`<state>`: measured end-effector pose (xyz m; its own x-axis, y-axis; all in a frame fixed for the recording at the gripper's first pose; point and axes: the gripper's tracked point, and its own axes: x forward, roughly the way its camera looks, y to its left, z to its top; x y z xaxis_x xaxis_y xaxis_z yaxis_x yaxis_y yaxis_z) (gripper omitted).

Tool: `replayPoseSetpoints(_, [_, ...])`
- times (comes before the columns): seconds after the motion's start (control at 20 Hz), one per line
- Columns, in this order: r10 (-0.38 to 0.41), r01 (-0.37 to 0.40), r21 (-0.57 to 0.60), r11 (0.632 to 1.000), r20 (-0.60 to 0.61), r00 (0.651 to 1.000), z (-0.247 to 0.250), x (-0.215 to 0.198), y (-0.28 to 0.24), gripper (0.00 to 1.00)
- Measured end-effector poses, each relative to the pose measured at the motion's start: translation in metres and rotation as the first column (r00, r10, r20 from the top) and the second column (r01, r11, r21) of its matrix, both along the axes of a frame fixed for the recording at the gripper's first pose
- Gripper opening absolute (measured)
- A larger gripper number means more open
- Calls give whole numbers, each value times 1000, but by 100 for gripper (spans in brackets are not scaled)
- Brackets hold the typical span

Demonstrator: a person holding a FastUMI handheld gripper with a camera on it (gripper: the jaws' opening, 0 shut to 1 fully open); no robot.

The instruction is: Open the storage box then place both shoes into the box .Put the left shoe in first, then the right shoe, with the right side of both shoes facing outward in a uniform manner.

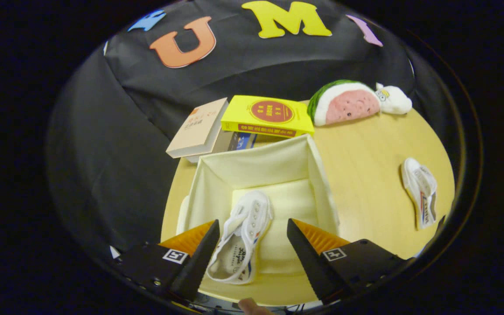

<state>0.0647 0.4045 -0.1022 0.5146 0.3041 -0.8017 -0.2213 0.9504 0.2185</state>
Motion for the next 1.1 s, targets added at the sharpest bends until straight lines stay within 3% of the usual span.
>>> replayPoseSetpoints(0.35, [31,-26,-73,997,70,997,39,16,-108,96])
replayPoseSetpoints(0.7, [-58,67,-197,978,54,997,27,56,-254,96])
replayPoseSetpoints(0.9, [-126,130,-299,945,30,992,-5,78,-328,96])
replayPoseSetpoints(1.1, [-75,58,-456,888,-19,997,-35,73,-383,96])
